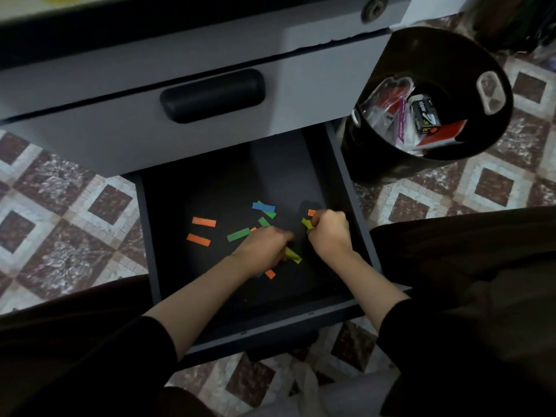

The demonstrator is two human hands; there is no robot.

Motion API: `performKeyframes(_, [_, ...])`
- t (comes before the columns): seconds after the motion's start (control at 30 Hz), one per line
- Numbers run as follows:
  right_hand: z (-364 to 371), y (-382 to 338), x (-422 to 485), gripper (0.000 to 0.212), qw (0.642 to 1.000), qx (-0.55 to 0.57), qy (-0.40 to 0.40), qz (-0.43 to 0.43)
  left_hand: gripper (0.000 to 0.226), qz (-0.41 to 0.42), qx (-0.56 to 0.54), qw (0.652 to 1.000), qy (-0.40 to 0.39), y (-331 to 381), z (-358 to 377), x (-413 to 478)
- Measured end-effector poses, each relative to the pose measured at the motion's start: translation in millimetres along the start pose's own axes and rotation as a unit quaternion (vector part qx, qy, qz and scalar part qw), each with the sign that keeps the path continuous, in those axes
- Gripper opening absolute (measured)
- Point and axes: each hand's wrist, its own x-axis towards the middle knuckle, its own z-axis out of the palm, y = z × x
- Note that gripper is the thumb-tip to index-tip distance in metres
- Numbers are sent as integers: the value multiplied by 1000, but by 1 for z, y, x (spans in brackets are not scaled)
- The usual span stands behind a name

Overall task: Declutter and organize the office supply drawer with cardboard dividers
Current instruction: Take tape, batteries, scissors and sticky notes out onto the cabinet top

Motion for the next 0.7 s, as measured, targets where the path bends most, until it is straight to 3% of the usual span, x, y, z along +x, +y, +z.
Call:
performKeyframes(0.13, [0,3,1,16,1000,-13,-2,3,27,23,46,999,7,-3,10,-1])
performKeyframes(0.5, [-1,2,1,12,999,34,-7,22,19,21,48,998,17,5,8,-1])
performKeyframes(0.7, [-4,-2,-2,9,998,53,9,16,10,-24,-56,998,26,5,-6,-4])
